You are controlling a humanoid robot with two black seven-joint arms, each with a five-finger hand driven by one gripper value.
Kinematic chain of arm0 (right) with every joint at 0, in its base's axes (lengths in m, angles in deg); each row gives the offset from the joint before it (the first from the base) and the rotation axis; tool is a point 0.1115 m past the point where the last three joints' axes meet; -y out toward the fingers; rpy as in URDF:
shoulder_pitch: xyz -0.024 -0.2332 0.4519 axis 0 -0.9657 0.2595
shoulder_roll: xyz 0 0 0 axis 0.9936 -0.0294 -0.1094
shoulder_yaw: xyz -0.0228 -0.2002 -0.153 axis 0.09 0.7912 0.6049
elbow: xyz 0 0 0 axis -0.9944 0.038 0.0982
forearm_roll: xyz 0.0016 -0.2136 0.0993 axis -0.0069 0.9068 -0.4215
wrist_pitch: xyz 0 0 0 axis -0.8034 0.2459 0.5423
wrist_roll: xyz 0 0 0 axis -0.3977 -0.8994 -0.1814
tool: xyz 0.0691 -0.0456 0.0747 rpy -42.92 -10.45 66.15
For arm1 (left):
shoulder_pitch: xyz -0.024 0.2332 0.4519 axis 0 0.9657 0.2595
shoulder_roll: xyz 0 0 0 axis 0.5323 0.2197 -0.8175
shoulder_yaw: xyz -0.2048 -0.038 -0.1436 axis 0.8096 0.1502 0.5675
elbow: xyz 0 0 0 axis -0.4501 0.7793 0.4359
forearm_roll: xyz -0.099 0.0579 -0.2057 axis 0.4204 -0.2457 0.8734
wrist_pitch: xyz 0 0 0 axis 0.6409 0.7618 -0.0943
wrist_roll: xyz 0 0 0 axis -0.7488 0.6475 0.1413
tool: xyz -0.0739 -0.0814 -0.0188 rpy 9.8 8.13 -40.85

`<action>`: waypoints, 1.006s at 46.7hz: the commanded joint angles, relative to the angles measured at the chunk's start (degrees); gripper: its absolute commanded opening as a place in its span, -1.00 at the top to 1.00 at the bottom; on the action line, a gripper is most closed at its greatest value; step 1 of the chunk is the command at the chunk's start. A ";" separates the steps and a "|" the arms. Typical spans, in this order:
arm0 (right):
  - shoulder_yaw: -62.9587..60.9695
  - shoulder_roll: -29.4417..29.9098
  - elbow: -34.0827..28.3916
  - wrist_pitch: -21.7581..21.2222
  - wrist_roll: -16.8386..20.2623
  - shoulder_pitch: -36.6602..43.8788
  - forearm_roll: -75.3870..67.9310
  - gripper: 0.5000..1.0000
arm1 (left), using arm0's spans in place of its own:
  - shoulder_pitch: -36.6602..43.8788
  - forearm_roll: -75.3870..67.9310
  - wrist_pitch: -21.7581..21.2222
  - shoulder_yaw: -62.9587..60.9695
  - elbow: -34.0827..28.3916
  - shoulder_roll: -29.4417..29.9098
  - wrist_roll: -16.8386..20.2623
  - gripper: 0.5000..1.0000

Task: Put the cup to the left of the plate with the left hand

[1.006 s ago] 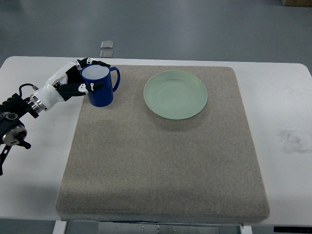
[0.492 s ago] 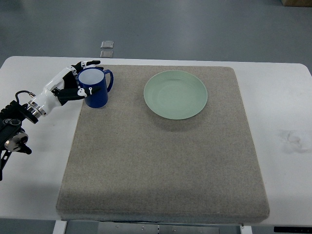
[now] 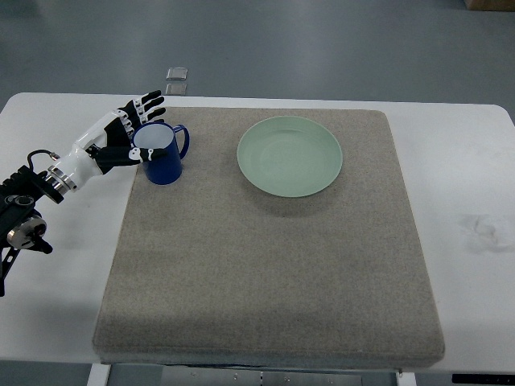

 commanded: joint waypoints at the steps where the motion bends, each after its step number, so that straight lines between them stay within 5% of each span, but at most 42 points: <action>1: 0.00 0.00 0.00 -0.01 0.01 0.00 0.00 -0.73 | -0.46 2.71 3.10 0.09 0.17 2.13 -0.18 -0.99; 18: 0.00 0.00 0.00 -0.01 0.01 0.00 0.00 -0.73 | -5.20 11.33 3.74 -0.17 0.35 12.07 -0.36 -0.99; 30: 0.00 0.00 0.00 -0.01 0.01 0.00 0.00 -0.73 | -10.12 16.34 3.74 -0.88 -2.90 12.86 -2.20 -0.99; 35: 0.00 0.00 0.00 -0.01 0.01 0.00 0.00 -0.73 | -10.91 21.07 3.74 -0.79 -5.62 12.16 -7.99 -0.99; 47: 0.00 0.00 0.00 -0.01 0.01 0.00 0.00 -0.73 | -11.71 44.98 3.74 -0.79 -8.70 12.16 -31.19 -0.99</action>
